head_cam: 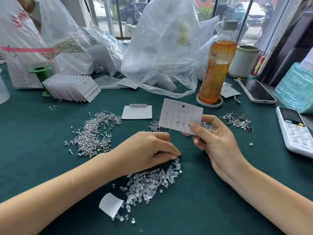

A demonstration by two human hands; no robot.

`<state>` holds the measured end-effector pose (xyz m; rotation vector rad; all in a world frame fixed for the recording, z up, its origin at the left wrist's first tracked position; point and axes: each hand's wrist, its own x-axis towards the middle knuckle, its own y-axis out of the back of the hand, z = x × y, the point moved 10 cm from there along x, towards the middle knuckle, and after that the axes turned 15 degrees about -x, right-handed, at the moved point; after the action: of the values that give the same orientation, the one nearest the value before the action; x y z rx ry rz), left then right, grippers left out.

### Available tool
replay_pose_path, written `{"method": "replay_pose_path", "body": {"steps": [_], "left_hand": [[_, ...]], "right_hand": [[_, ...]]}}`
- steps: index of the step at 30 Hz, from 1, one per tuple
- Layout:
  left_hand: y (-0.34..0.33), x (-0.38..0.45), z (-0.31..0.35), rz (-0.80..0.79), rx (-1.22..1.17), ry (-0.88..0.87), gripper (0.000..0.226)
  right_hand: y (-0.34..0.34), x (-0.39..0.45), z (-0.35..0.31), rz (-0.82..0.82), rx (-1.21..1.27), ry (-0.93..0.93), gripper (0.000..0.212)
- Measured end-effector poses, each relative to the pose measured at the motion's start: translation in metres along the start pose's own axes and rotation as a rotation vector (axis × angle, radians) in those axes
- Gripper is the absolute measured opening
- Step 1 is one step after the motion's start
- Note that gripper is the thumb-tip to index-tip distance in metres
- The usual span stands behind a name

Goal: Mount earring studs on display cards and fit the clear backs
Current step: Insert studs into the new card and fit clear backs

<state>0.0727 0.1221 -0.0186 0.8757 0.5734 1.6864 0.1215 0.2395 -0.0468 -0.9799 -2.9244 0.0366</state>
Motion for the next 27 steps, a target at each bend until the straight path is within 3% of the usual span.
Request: {"method": "replay_pose_path", "body": {"steps": [4,8,11,14,16,18,20,21,23,27], "left_hand": [[-0.001,0.001,0.001,0.040,0.015,-0.043,0.015],[0.013,-0.002,-0.008,0.198,-0.084,-0.009,0.009],[0.032,-0.012,-0.030,0.361,-0.237,0.125,0.003],[0.041,-0.019,-0.049,0.425,-0.374,0.258,0.006],[0.046,-0.022,-0.058,0.469,-0.502,0.315,0.017],[0.050,-0.024,-0.065,0.522,-0.663,0.365,0.025],[0.048,-0.025,-0.070,0.543,-0.876,0.417,0.007],[0.046,-0.026,-0.070,0.540,-0.948,0.432,0.009],[0.042,-0.025,-0.066,0.492,-1.008,0.427,0.019],[0.030,-0.021,-0.041,0.307,-0.898,0.359,0.015]], "right_hand": [[0.000,-0.001,-0.001,0.007,0.013,-0.001,0.028],[0.002,-0.003,-0.005,0.031,0.013,0.021,0.023],[0.001,-0.009,-0.016,0.059,-0.121,0.130,0.017],[0.003,-0.018,-0.032,0.103,-0.191,0.285,0.015],[0.001,-0.029,-0.048,0.131,-0.319,0.461,0.017],[-0.011,-0.047,-0.070,0.131,-0.594,0.778,0.018],[-0.034,-0.071,-0.078,0.039,-0.824,1.101,0.019],[-0.045,-0.080,-0.076,-0.020,-0.913,1.219,0.020],[-0.058,-0.092,-0.073,-0.056,-1.077,1.384,0.018],[-0.068,-0.102,-0.069,-0.002,-1.277,1.527,0.029]]}}
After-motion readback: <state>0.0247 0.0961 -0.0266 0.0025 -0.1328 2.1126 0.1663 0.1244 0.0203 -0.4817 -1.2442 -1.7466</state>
